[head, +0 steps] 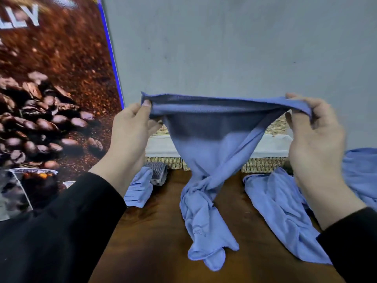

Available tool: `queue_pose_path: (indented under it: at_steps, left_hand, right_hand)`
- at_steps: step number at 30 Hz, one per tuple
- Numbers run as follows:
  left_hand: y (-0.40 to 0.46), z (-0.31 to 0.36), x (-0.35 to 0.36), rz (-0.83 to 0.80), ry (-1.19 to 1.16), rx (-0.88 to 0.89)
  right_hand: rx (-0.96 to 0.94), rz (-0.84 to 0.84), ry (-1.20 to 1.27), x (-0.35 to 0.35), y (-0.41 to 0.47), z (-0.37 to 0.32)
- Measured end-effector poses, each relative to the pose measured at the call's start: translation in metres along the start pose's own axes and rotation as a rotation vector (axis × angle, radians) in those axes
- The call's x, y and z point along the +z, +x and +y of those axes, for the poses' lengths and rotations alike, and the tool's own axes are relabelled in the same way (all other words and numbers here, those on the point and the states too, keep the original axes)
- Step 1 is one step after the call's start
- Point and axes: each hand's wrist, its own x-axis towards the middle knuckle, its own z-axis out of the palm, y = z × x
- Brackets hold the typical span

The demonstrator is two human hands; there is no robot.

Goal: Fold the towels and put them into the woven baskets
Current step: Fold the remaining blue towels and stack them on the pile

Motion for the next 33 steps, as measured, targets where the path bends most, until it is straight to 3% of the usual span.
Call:
queue_pose_path:
  at_steps: [7, 10, 13, 16, 20, 26, 30, 33]
  left_hand:
    - [-0.014, -0.050, -0.025, -0.130, 0.697, -0.229]
    - [-0.007, -0.062, -0.015, -0.172, 0.631, -0.323]
    - [0.026, -0.063, 0.013, -0.086, 0.379, -0.362]
    - [0.064, -0.074, 0.034, -0.104, 0.301, -0.335]
    - [0.040, -0.114, 0.028, -0.199, 0.584, -0.206]
    - [-0.054, -0.191, -0.012, -0.638, 0.877, -0.079]
    - [-0.047, -0.194, -0.018, -0.751, 0.927, -0.089]
    - [-0.045, -0.203, -0.017, -0.712, 0.988, -0.037]
  right_hand:
    - [0.335, -0.130, -0.214, -0.020, -0.026, 0.034]
    - [0.420, -0.149, -0.219, -0.008, -0.021, 0.048]
    - [0.304, -0.116, -0.216, 0.023, 0.015, 0.067]
    - [0.275, -0.321, -0.378, 0.051, 0.047, 0.086]
    - [0.276, -0.573, -0.563, 0.056, 0.007, 0.106]
    - [0.215, -0.984, -0.601, 0.050, -0.091, 0.140]
    - [0.065, -1.082, -0.683, 0.049, -0.092, 0.158]
    - [0.009, -1.058, -0.716, 0.051, -0.095, 0.165]
